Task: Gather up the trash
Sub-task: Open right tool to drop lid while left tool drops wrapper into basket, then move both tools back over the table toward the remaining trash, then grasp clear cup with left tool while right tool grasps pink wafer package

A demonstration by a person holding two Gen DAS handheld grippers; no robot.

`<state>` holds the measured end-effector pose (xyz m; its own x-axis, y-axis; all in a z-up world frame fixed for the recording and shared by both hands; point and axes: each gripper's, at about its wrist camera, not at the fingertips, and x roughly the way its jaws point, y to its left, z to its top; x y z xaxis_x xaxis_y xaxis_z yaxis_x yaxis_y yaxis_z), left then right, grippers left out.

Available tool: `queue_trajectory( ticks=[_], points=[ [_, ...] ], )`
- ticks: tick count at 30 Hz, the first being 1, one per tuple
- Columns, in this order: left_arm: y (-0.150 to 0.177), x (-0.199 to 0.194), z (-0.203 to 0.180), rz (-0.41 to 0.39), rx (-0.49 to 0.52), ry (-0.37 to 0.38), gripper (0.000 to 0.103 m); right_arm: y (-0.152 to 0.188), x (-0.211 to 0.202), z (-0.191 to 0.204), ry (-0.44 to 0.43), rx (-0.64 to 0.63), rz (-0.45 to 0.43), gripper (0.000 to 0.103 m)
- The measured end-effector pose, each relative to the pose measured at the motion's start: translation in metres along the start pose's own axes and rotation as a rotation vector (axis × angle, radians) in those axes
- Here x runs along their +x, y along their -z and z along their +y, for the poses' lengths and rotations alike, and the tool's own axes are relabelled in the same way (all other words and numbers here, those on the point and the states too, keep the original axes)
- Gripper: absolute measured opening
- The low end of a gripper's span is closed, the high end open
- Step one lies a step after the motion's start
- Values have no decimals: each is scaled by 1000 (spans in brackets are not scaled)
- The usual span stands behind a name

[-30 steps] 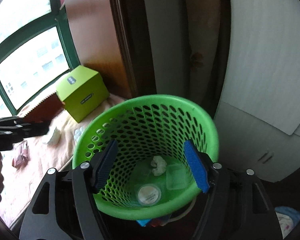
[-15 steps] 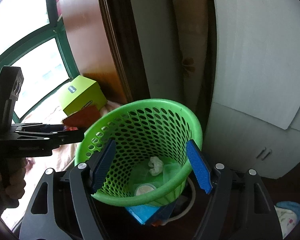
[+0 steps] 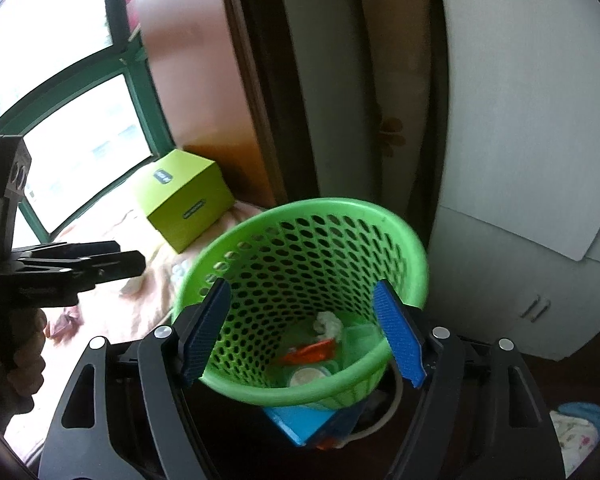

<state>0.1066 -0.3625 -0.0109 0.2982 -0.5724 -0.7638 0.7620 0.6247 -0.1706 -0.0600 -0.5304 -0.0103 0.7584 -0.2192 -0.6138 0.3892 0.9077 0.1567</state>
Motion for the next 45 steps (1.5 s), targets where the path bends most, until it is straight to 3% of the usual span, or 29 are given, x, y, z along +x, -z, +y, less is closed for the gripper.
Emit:
queue_trajectory(
  ticks=[11,21,28,37,45],
  points=[
    [46,-62,81,-50,-142,-156,76,-2,8,61,-90,-72,15,78],
    [97,-118,176,-87,-296,-318,76,0,20,128,-181,-156,43,78],
    [134,-136,240,-69,-403,-424,76,1,29,172,-235,-212,60,79],
    [168,-119,286,-7,-488,-436,76,6,45,218,-284,-260,96,79],
    [173,-100,307,14,-523,-410,74,12,59,239,-316,-276,135,80]
  ],
)
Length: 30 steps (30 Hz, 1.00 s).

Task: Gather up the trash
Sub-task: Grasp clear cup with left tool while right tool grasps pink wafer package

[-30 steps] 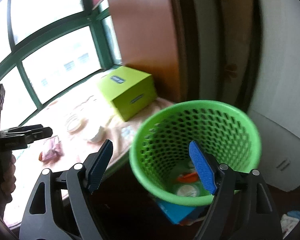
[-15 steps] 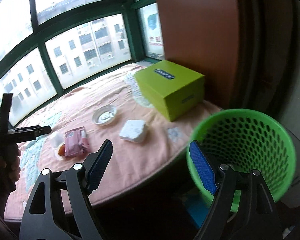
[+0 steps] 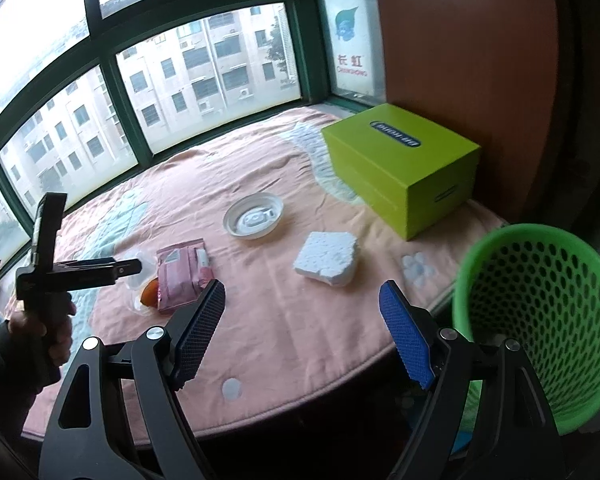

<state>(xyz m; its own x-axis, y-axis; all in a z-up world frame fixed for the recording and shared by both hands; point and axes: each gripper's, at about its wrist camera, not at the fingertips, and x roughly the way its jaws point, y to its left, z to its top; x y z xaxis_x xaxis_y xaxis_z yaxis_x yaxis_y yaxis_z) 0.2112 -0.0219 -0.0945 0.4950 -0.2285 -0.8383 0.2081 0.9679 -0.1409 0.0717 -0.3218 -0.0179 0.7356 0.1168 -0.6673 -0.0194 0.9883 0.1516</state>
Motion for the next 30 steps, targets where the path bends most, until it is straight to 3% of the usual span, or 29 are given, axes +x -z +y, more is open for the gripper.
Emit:
queue_trajectory(
  ticks=[6,21,30],
  points=[
    [1,8,4,8,-6,26,54,1,16,14,-36,-23,34,81],
    [-2,-37,27,-67,-27,13,53,-5,79,64,-227,-22,167,83],
    [0,-57,45,-85,-39,-11,53,-9,132,92,-296,-37,256,83]
  ],
)
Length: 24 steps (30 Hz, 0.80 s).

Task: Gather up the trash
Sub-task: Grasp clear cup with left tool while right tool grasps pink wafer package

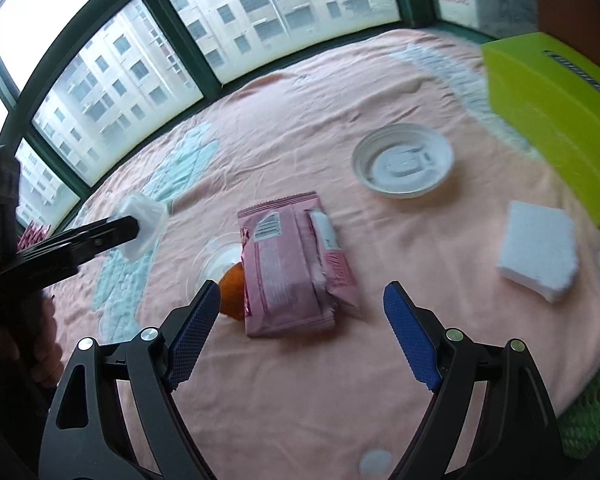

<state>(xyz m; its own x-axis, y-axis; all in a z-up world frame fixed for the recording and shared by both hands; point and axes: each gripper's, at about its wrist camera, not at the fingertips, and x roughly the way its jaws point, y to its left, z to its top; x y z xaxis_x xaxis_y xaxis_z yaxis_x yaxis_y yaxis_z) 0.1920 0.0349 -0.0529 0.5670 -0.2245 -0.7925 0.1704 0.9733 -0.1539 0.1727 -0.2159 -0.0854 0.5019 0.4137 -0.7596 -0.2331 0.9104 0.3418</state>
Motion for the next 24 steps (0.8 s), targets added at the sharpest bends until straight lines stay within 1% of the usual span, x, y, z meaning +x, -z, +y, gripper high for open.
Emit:
queue_trajectory(
  ticks=[5,7,10,14,18,24],
  points=[
    [2,-2,5,-1,-5,-3,53,-7,26,4,3,-25,36,83],
    [3,-1,7,3,-8,-2,53,-8,36,6,23,-45,44,83],
    [3,0,11,2,-13,-4,53,-11,48,3,24,-42,59,83],
    [3,5,16,12,-25,-1,53,-12,59,0,24,-39,74,83],
    [4,9,20,21,-32,0,53,-14,64,3,28,-61,76,83],
    [5,14,22,33,-47,6,53,-15,64,6,22,-75,79,71]
  ],
)
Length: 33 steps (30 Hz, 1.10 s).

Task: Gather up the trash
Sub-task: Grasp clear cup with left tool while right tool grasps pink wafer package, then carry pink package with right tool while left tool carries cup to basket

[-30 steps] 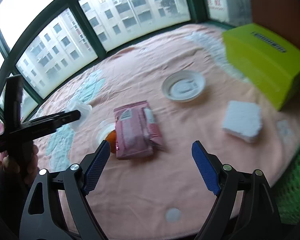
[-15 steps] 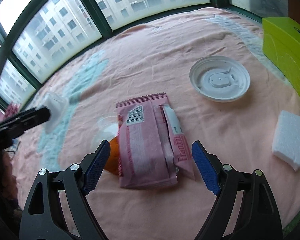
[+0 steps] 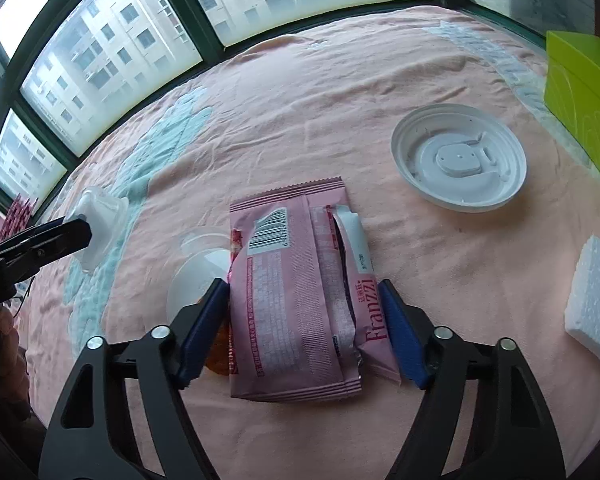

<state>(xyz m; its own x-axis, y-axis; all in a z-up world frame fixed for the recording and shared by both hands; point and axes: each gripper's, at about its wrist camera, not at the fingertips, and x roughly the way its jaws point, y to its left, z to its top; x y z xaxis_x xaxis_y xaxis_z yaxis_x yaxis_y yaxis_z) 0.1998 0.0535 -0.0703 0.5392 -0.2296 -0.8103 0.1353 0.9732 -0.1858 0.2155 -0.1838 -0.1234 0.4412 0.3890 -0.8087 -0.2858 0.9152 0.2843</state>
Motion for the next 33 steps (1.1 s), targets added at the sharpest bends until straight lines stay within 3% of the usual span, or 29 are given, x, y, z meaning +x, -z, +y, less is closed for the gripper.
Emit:
queue_trajectory(
  ticks=[6,12,13,23,33],
  points=[
    [1,-3,-4,-3,5,5,53,4,-8,2,-7,8,-18,59],
    [1,-11,-14,-19,19,12,53,9,-23,0,-4,28,-46,55],
    [1,-13,-16,-23,21,17,53,9,-24,0,-5,30,-48,49],
    [3,-30,-41,-49,64,43,53,26,-68,-11,6,71,-112,49],
    [5,-40,-104,-65,166,119,53,57,-140,-45,75,115,-203,49]
  ],
)
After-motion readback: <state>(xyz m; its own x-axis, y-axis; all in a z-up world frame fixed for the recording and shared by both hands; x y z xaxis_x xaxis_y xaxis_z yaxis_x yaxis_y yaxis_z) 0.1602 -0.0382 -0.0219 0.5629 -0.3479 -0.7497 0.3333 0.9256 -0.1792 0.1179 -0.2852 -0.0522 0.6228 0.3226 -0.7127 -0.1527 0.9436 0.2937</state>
